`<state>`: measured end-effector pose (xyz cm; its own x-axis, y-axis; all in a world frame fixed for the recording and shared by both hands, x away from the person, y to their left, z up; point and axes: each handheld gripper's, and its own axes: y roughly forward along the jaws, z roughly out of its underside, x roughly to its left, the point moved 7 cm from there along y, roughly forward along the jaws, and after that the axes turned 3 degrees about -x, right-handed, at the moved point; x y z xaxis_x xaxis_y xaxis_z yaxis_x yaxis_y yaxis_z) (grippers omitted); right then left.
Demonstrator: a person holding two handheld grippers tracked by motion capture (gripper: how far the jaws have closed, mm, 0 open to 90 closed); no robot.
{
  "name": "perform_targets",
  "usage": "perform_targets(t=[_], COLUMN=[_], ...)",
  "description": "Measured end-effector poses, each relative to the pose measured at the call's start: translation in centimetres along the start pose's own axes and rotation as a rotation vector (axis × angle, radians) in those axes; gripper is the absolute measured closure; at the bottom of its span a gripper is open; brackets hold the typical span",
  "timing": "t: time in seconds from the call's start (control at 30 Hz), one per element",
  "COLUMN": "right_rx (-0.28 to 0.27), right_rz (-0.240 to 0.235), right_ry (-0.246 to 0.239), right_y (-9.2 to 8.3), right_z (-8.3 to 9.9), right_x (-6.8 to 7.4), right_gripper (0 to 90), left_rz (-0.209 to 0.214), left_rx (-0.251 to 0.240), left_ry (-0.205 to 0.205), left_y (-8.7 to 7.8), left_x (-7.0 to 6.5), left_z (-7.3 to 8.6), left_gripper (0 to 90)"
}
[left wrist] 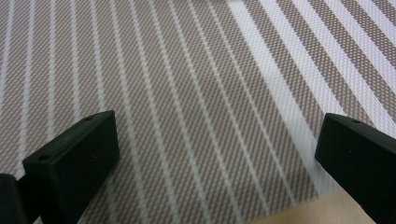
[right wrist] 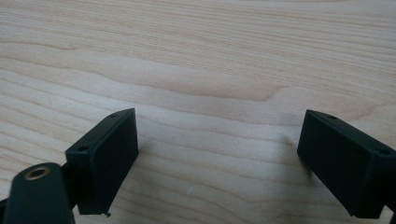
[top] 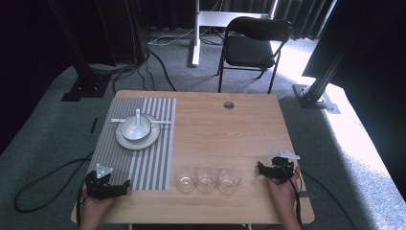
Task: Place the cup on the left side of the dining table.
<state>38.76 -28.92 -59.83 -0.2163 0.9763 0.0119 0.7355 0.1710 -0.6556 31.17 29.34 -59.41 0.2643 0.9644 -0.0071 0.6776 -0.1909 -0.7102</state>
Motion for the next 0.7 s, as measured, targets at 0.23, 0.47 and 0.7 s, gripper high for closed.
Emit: perform_targets(t=[0.23, 0.47, 0.7], right_rx=[0.0, -0.001, -0.002], right_rz=[-0.002, -0.001, 0.003], right_ry=[-0.004, -0.003, 0.001], right_y=[0.0, 0.0, 0.0], right_z=[0.0, 0.0, 0.0], right_x=[0.0, 0.0, 0.0], right_gripper=[12.0, 12.0, 12.0], left_rz=[0.052, 0.041, 0.078], left_rx=[0.024, 0.014, 0.039], left_ry=[-0.004, 0.01, 0.028], left_y=[-2.1, -2.9, -3.0], left_x=[1.6, 2.2, 2.2], left_z=[0.8, 1.2, 1.9], left_gripper=[0.2, 0.2, 0.2])
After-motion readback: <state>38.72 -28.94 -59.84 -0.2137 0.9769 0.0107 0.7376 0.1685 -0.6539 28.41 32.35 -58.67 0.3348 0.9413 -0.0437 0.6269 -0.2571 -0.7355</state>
